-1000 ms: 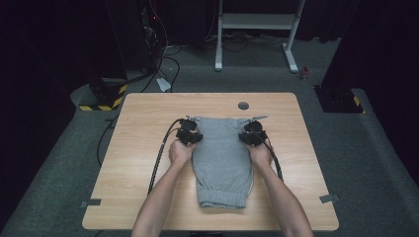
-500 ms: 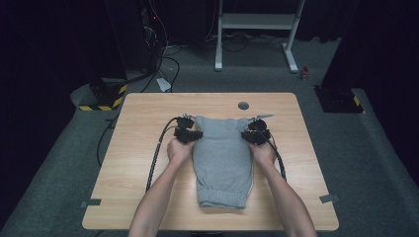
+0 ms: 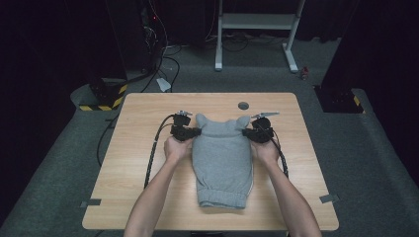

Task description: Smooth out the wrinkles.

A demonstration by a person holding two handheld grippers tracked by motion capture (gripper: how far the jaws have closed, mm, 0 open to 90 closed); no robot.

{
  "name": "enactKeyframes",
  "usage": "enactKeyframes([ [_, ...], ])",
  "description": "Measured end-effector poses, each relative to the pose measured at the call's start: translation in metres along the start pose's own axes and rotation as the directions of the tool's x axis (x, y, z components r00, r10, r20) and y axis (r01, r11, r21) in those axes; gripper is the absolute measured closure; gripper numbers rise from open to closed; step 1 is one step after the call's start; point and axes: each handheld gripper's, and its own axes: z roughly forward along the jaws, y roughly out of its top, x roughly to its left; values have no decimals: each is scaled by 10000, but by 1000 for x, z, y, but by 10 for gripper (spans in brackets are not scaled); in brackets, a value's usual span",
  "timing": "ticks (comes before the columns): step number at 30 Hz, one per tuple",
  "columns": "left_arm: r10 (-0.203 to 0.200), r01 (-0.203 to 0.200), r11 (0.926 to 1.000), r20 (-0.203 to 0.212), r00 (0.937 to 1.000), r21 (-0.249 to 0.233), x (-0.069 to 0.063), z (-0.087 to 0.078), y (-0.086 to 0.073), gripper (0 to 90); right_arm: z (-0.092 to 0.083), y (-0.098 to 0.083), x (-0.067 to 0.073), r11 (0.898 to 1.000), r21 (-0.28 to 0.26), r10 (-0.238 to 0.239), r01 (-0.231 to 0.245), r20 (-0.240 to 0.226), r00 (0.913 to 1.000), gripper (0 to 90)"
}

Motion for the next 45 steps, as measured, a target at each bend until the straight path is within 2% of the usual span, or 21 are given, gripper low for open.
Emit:
enactKeyframes([
  [4,-81,81,9999,49,10000,-82,0,-3,1,845,-6,5,-1,9999,94,-87,87,-26,10000,842],
  [9,-221,229,9991,225,9995,-350,2,-11,4,845,-16,14,3,9995,-111,-283,283,-32,9996,842],
  [14,-178,188,9985,194,9997,-520,2,-20,6,845,-19,20,5,9992,-159,-362,361,-41,9993,842],
  [17,-344,360,9970,240,9991,-680,4,-24,8,845,-23,26,9,9981,-281,-540,539,-22,9985,843],
  [21,-115,128,9978,209,9997,-652,2,-29,15,845,-26,30,10,9978,-347,-562,561,-14,9984,842],
  [29,-160,183,9963,278,9995,-840,1,-33,24,846,-32,38,8,9972,-569,-482,485,71,9988,843],
  [33,-197,226,9952,310,9993,-949,0,-33,31,846,-32,42,4,9978,-609,-261,262,26,9997,843],
  [35,-80,99,9963,219,9997,-859,0,-33,35,846,-32,47,4,9978,-608,-264,272,144,9995,844],
  [40,-291,316,9938,251,9993,-1068,2,-34,45,846,-34,57,4,9982,-552,-222,236,261,9994,845],
  [45,-221,231,9919,90,9997,-1249,2,-37,59,847,-37,74,3,9975,-681,-174,200,382,9991,846],
])
